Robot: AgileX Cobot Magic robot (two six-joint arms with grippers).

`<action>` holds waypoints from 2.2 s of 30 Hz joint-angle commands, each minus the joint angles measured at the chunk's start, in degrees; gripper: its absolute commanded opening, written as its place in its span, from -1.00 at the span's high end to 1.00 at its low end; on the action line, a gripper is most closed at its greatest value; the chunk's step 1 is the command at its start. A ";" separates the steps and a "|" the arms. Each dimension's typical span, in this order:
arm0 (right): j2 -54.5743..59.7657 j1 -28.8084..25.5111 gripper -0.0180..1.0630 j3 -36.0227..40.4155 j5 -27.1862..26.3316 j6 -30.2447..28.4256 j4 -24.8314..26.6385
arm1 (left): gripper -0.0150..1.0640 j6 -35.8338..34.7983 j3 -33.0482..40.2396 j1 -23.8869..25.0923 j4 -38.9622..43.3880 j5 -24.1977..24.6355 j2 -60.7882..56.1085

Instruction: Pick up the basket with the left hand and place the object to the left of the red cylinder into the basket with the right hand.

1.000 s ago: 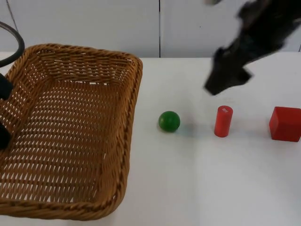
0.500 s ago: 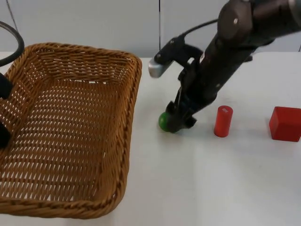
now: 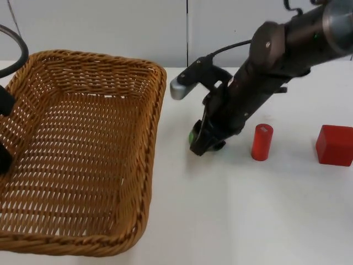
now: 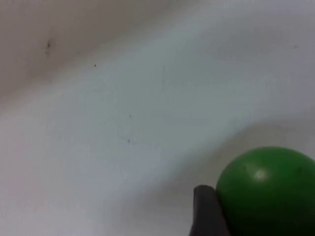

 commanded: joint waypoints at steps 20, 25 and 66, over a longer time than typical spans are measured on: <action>-30.41 -4.69 0.97 -0.25 25.73 27.04 -15.43 | 0.97 0.24 0.07 0.19 -4.10 0.26 -0.55; -30.49 -4.69 0.97 -0.25 26.58 27.37 -15.43 | 0.97 0.24 0.07 0.19 -4.37 0.42 -0.55; -16.58 18.70 0.20 -0.25 2.66 28.71 -11.33 | 0.97 0.35 0.07 0.19 -4.37 1.31 -0.55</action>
